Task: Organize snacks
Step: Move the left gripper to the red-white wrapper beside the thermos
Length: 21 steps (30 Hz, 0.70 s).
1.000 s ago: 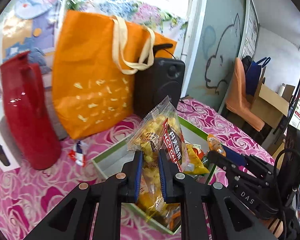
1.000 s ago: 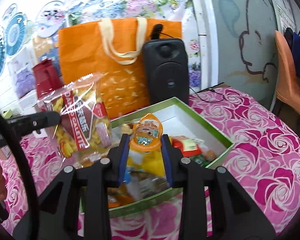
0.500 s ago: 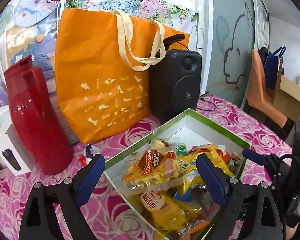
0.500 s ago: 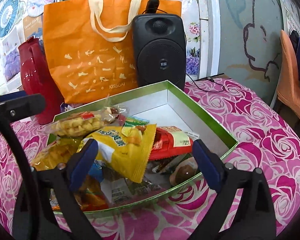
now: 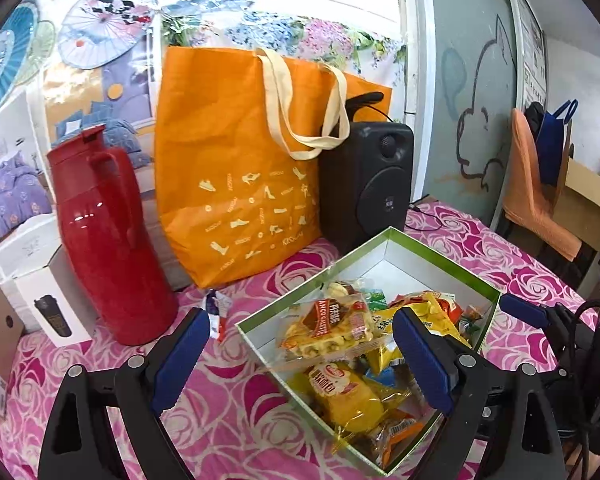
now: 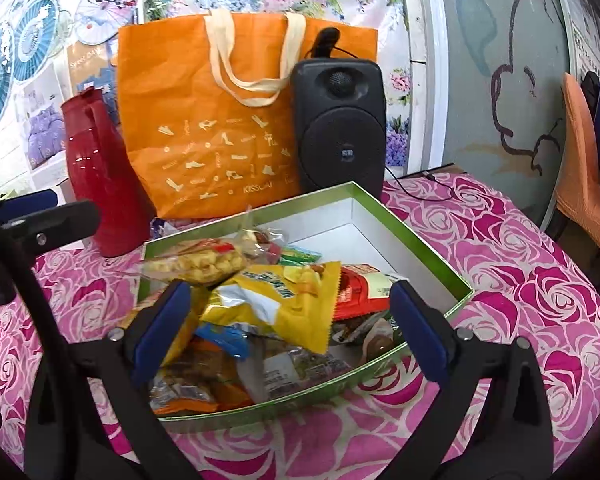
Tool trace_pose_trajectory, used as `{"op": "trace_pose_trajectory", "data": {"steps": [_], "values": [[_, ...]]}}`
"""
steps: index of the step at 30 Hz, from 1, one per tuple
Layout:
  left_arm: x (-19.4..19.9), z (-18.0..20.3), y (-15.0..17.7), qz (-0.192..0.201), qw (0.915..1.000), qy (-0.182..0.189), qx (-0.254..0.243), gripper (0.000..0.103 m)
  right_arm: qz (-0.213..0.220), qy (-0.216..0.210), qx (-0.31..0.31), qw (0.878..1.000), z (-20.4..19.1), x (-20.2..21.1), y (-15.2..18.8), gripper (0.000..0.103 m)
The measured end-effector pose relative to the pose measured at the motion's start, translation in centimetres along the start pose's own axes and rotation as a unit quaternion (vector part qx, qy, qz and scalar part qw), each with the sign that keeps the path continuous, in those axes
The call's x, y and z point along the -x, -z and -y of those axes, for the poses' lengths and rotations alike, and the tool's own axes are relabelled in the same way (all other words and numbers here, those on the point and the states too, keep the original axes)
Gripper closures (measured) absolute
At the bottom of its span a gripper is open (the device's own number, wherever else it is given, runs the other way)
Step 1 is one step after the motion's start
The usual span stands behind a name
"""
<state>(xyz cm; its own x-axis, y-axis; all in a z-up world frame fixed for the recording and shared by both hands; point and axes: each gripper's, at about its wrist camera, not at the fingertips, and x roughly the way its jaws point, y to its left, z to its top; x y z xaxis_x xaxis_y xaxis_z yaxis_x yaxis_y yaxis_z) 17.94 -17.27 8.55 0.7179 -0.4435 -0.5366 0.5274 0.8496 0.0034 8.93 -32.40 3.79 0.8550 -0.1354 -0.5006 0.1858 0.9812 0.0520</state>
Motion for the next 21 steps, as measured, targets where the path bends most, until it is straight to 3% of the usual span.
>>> {"op": "trace_pose_trajectory", "data": {"steps": [8,16,21], "values": [[2.1,-3.2,0.9,0.0,0.9995,-0.024,0.02,0.008,0.002,-0.027,0.025,0.999,-3.6,1.4,-0.3,0.004],[2.5,-11.0,3.6,-0.022,0.992,-0.092,0.084,0.008,-0.023,-0.084,0.078,0.993,-9.4,0.9,0.7,0.004],[1.9,-15.0,5.7,-0.036,0.9874,-0.097,0.119,0.008,-0.045,-0.137,0.086,0.986,-13.1,-0.4,1.0,0.004]]}}
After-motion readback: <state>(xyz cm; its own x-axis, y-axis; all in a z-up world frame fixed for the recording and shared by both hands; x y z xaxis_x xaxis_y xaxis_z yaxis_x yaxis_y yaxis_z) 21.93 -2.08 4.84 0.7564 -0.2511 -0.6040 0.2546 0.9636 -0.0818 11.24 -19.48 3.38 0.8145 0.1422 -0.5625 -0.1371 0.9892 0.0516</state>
